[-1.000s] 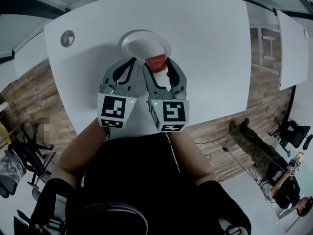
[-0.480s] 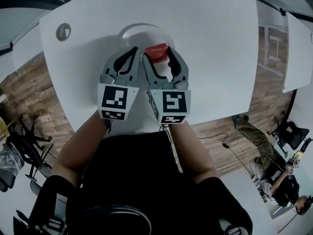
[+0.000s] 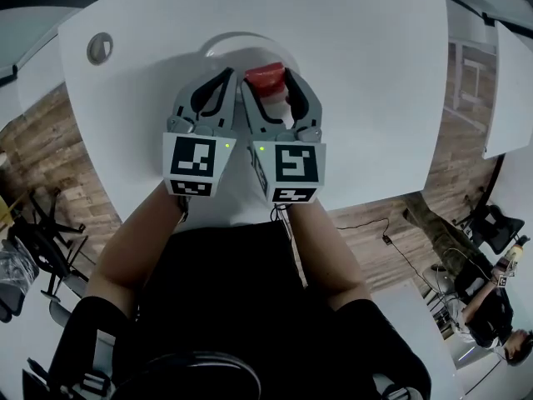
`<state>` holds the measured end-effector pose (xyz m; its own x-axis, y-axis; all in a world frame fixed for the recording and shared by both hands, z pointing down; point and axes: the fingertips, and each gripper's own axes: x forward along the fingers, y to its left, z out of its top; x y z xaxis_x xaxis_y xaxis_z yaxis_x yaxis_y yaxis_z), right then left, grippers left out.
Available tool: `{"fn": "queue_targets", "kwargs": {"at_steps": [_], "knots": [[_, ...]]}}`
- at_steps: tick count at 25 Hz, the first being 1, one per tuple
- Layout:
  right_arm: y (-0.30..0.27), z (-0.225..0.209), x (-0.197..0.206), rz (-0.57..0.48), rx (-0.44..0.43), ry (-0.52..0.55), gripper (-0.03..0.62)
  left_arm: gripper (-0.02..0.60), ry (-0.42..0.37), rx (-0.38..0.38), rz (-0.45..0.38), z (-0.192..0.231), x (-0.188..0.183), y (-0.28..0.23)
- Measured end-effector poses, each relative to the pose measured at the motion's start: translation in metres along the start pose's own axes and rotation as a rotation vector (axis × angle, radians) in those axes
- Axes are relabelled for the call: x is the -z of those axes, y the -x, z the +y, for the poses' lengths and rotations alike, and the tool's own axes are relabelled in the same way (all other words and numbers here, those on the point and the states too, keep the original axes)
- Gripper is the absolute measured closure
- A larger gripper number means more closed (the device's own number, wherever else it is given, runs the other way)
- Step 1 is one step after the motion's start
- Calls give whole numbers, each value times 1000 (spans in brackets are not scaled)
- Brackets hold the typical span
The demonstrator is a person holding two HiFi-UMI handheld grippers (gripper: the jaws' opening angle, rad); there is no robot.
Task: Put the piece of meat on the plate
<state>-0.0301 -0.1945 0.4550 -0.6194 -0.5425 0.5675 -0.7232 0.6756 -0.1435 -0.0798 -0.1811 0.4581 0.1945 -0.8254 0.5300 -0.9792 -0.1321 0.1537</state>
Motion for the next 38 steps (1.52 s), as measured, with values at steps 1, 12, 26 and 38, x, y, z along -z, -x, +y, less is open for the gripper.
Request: {"fn": "queue_targets", "kwargs": {"at_steps": [1,12,26,38], "knots": [[-1,0,1,3,-2,3,318,578,2,-4,2,1,1,0],[-14,7,8,72,-20,38,316,578,30,-28,14,5,10,1],[-23,3,18,153,-7,35,316,578,38,-49,10,6,10,2],[-22,9,4,122,-2,46,316,578,33,-47,-8,11,3,9]]}}
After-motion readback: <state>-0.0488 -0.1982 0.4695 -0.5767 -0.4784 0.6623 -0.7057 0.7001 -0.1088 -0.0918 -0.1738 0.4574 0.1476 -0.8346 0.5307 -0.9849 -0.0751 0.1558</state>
